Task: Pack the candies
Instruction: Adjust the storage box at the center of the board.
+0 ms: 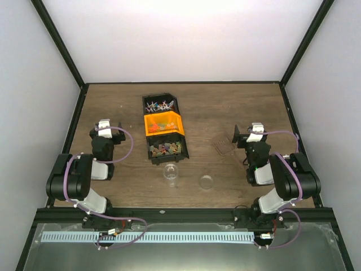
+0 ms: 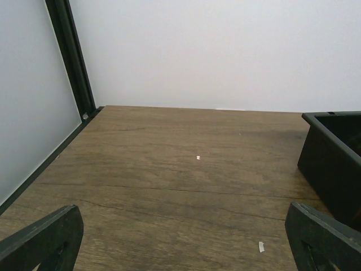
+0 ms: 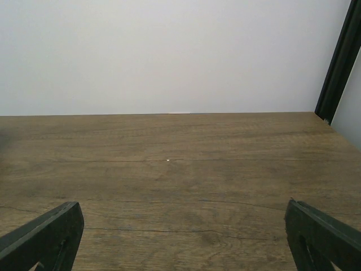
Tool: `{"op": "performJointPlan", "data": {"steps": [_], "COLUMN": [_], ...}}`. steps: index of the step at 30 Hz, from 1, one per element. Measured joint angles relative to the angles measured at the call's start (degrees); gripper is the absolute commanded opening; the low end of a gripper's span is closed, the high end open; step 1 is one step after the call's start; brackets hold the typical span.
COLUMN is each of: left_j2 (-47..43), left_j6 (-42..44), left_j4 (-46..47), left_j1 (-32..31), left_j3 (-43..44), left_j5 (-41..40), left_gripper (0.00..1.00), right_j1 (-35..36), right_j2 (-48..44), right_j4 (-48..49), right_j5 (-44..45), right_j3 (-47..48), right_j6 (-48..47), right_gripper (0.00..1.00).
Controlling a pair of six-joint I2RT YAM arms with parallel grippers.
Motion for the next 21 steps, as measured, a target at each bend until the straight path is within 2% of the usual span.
{"op": "performJointPlan", "data": {"steps": [14, 18, 21], "left_j2": [-0.3, -9.0, -17.9], "left_j6": [0.1, 0.2, -2.8], "left_j4": [0.4, -4.8, -9.5], "left_j1": [0.0, 0.0, 0.0], "left_j3": [-0.5, -1.5, -0.5], "left_j5": [0.3, 0.5, -0.9], "left_gripper": [1.00, 1.00, 1.00], "right_j1": [-0.1, -1.1, -1.4], "right_j2": [0.0, -0.6, -7.6], "right_j4": [-0.1, -2.9, -13.8], "right_j5": [-0.5, -2.1, -6.1], "right_j3": [0.0, 1.5, 5.0], "right_j6": [0.0, 0.1, -0.2], "right_gripper": [1.00, 1.00, 1.00]}}
